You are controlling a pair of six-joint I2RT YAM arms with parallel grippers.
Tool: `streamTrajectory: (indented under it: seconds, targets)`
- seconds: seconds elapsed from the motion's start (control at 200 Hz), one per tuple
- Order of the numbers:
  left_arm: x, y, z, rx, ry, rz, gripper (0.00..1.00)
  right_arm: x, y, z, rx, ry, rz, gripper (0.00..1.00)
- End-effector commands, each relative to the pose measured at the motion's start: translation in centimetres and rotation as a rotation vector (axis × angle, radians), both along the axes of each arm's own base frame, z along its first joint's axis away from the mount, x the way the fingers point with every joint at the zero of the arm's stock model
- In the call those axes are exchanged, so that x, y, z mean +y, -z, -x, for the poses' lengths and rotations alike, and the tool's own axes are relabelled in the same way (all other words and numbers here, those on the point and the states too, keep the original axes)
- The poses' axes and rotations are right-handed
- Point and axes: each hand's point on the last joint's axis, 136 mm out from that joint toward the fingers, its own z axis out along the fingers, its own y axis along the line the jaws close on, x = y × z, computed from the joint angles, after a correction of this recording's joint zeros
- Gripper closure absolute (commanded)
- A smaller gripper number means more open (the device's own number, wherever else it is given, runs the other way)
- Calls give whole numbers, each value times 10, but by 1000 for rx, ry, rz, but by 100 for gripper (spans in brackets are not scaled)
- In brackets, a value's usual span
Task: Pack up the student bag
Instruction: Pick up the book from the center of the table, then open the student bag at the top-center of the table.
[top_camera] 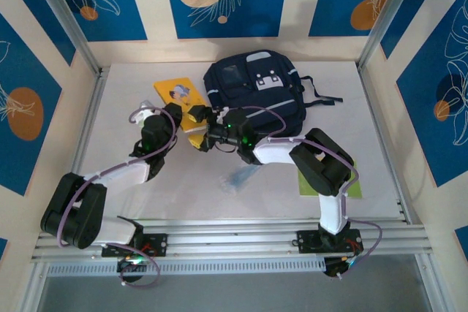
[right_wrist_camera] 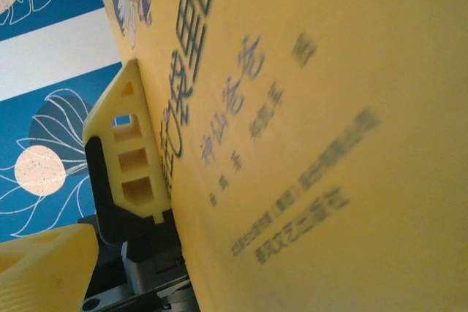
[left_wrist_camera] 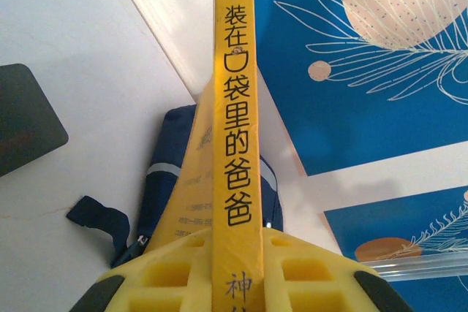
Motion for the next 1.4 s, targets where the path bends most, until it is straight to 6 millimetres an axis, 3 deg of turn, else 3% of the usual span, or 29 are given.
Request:
streamTrajectory:
  seconds: [0.0, 0.19, 0.33, 0.43, 0.52, 0.555, 0.58, 0.685, 0.75, 0.86, 0.94, 1.09, 1.395]
  targets:
    - [-4, -37, 2, -129, 0, 41, 98, 12, -18, -1, -19, -15, -78, 3]
    - [-1, -37, 6, -126, -12, 31, 98, 15, -17, -4, -10, -8, -97, 4]
    - [0, -39, 10, -130, -7, 40, 98, -5, -2, -19, 4, 77, -64, 16]
    - [1, -37, 14, -117, -4, 33, 98, -16, -6, -28, -40, 121, -63, 45]
    - [1, -36, 16, -109, 1, 27, 96, -22, -8, -32, -54, 138, -43, 89]
    - [0, -37, 16, -109, 9, 21, 92, -24, -11, -33, -65, 140, -41, 100]
    - [-3, -38, 16, -111, 22, 13, 85, -25, -11, -33, -70, 139, -38, 100]
    - [-14, -39, 15, -91, 89, -54, 41, -34, -22, -34, -115, 126, -28, 100]
    - [-22, -37, 15, -66, 141, -122, 24, -46, -26, -35, -147, 118, 4, 100]
    - [-42, -39, 16, -63, 266, -249, 12, -78, -27, -41, -198, 99, 119, 100]
    - [-63, -41, 16, -71, 386, -341, 13, -109, -21, -45, -212, 89, 220, 100]
    - [-112, -32, 16, -67, 619, -544, 18, -187, -14, -59, -216, 140, 368, 100]
    - [-205, 15, 5, -30, 997, -873, 22, -321, -21, -54, -188, 232, 627, 100]
